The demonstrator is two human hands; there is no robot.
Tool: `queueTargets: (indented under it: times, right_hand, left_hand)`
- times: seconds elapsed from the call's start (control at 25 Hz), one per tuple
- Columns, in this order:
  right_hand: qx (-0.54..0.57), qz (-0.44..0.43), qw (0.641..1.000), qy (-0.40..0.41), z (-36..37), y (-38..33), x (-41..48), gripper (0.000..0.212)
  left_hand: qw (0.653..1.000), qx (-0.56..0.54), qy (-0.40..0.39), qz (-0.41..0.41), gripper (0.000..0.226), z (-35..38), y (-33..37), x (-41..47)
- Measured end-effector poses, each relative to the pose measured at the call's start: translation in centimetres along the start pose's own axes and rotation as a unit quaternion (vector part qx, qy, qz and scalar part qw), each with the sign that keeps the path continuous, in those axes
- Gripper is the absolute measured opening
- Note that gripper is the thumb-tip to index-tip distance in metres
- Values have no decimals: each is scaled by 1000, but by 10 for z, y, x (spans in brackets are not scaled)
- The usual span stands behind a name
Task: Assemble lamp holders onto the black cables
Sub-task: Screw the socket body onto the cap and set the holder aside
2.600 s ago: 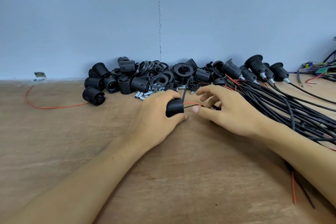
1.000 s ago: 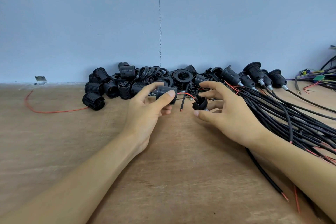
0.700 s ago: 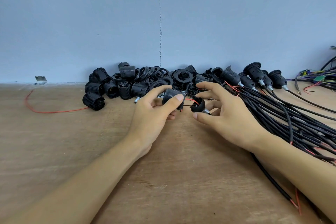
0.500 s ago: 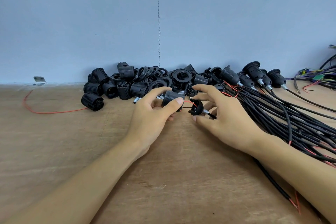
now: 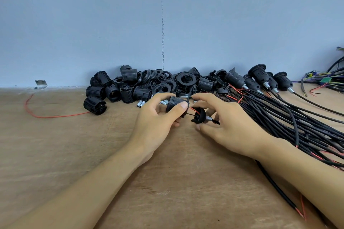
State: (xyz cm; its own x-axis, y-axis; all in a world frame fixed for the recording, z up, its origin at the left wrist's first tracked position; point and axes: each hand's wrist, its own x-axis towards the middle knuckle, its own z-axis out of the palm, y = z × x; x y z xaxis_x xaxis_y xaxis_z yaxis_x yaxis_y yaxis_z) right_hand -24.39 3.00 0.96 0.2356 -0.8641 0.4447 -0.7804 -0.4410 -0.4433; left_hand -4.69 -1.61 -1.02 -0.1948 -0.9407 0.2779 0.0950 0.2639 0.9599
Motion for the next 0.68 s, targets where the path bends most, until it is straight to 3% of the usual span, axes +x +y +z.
queueTargets:
  times: [0.28,0.56,0.68]
  right_hand:
    - [71,13,997,19,1,4,-1,66]
    - [72,0,997,5,1,-2,-2,66]
    - [109,15,994,14,-1,-5,-1,64]
  left_hand:
    - [998,-9,-56,-25,32,0,2,-1]
    - [997,-15,-52,-50,27,2,3,-1]
    - [995,-24,-53,-84,42,1,7,0]
